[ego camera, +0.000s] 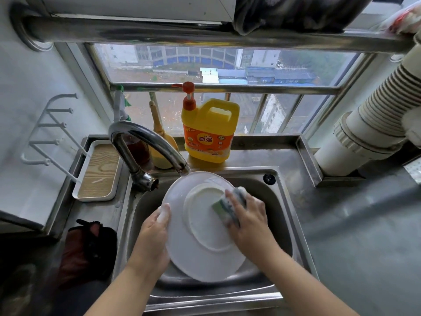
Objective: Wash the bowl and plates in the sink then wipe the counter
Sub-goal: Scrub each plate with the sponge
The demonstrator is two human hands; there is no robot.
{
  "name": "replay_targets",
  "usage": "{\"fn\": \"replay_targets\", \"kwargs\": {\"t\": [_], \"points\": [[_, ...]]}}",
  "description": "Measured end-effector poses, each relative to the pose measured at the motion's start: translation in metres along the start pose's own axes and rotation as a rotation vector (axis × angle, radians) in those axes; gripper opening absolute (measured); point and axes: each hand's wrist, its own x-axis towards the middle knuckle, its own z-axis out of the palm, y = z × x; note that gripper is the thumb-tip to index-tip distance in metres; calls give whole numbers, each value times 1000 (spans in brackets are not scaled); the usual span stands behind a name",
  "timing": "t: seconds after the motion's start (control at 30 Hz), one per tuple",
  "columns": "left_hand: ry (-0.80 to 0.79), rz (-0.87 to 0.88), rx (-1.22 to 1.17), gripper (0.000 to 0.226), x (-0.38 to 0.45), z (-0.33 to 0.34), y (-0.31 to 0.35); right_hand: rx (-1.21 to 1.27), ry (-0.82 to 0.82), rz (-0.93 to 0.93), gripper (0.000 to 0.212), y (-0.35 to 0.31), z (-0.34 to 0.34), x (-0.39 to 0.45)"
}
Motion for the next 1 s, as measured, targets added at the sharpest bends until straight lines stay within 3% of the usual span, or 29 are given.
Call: {"fn": "replay_targets", "kwargs": {"t": [0.1, 0.2, 0.27, 0.37, 0.47, 0.57, 0.67, 0.73, 0.8, 0.87, 1.0], "points": [[12, 14, 9, 32, 4, 8, -3, 81, -9, 102, 59, -23, 0, 27], [28, 40, -42, 33, 9, 4, 9, 162, -50, -165, 59, -55, 9, 18], [30, 39, -90, 34, 9, -6, 17, 114, -65, -296, 61, -36, 15, -6], [29, 30, -67, 33, 6, -15, 10, 60, 0, -136, 66, 11, 5, -2], [-16, 28, -31, 32, 3, -2, -1, 142, 12, 38, 60, -5, -1, 28], [-5, 44, -49, 34, 7, 3, 0, 199, 25, -134, 59, -52, 4, 35], [-26, 52, -85, 35, 9, -6, 7, 144, -73, -310, 62, -41, 21, 4], [-26, 57, -76, 30, 7, -10, 4, 183, -88, -215, 67, -12, 25, -6], [-48, 69, 13, 26, 4, -10, -1, 387, -121, 1, 63, 5, 15, -10], [-119, 125, 206, 23, 4, -11, 0, 586, -254, 196, 72, 15, -6, -3], [-335, 210, 527, 23, 14, -16, 16, 463, -556, 199, 107, 26, -48, 23]]}}
